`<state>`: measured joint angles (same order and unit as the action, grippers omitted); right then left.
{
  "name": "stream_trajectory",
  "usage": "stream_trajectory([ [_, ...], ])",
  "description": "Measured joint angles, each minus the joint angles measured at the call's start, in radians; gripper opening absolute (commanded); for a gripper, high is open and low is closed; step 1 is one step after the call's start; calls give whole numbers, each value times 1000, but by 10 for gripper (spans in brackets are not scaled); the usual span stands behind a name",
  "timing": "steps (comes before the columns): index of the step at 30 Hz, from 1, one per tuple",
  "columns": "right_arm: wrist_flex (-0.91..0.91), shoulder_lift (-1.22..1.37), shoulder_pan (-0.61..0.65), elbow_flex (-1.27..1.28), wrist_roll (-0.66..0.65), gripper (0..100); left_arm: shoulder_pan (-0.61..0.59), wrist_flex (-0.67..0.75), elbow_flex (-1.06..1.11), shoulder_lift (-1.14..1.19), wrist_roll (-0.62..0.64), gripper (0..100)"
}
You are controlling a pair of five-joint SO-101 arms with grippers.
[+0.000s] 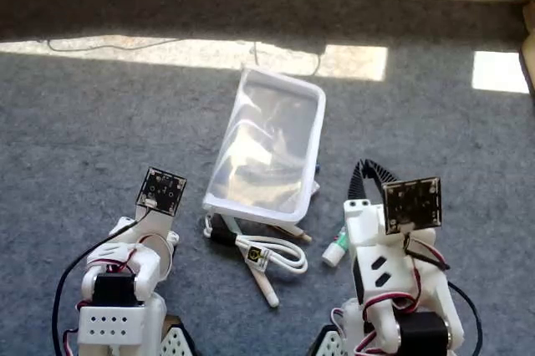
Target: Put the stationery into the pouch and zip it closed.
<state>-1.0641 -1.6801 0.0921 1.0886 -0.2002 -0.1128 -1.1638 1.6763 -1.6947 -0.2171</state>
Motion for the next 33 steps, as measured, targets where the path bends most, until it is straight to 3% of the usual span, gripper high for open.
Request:
stream_trajectory([
  [4,0,135,71,-43,0,60,0,0,0,0,0,7],
  [9,0,247,215,-46,0,215,0,0,0,0,0,7],
  [20,-34,474,568,-46,0,217,0,0,0,0,0,7],
  [33,5,770,747,-41,0,217,0,0,0,0,0,7],
])
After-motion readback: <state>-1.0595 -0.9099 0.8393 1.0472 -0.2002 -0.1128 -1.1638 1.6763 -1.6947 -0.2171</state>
